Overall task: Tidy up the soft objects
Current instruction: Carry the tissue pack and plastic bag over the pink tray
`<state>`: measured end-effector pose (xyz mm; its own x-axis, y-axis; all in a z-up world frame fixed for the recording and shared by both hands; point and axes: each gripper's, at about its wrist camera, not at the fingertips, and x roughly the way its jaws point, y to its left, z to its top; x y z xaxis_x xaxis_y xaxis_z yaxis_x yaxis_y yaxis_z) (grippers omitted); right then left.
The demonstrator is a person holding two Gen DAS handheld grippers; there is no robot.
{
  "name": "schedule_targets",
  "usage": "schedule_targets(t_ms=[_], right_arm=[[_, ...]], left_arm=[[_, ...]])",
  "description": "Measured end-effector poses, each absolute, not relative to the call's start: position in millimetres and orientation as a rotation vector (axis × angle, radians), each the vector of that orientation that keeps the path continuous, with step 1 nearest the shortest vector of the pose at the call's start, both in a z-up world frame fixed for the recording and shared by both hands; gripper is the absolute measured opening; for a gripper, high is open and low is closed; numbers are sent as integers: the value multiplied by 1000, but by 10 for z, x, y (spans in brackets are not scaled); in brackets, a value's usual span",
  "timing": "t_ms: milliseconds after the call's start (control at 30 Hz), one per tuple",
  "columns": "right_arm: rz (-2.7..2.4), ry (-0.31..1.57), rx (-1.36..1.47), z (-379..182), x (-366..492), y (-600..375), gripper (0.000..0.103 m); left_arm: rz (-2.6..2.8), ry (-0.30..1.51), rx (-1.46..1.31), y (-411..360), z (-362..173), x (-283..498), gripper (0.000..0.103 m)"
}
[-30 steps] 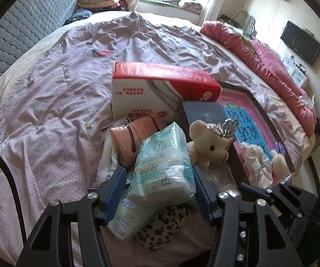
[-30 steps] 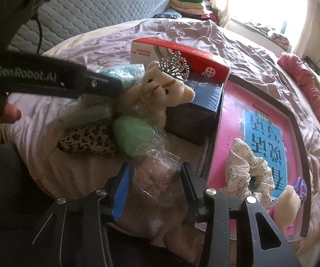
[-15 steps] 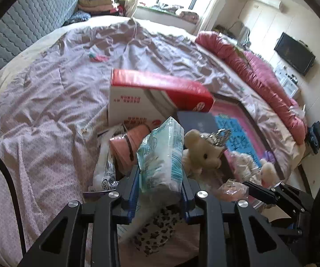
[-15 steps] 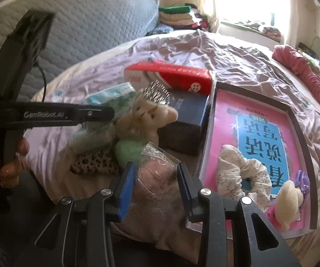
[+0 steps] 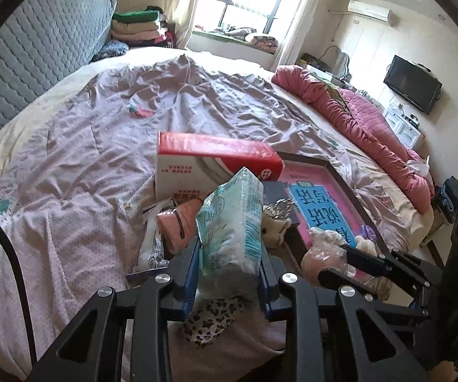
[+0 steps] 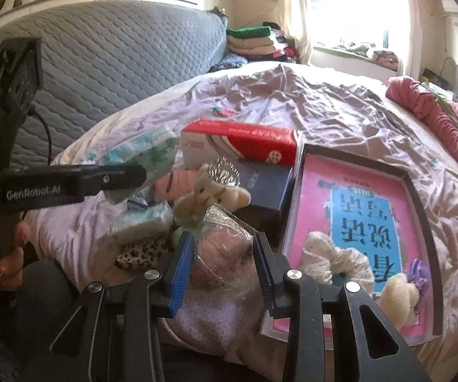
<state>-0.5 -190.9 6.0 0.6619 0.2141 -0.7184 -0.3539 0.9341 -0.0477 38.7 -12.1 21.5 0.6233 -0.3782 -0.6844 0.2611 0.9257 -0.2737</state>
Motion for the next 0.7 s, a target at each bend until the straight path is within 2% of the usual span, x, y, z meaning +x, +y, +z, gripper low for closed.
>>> schedule_targets(t_ms=[700], right_arm=[[153, 655, -71, 638, -153, -2741, 39]], left_arm=[[-490, 709, -49, -939, 812, 132, 31]])
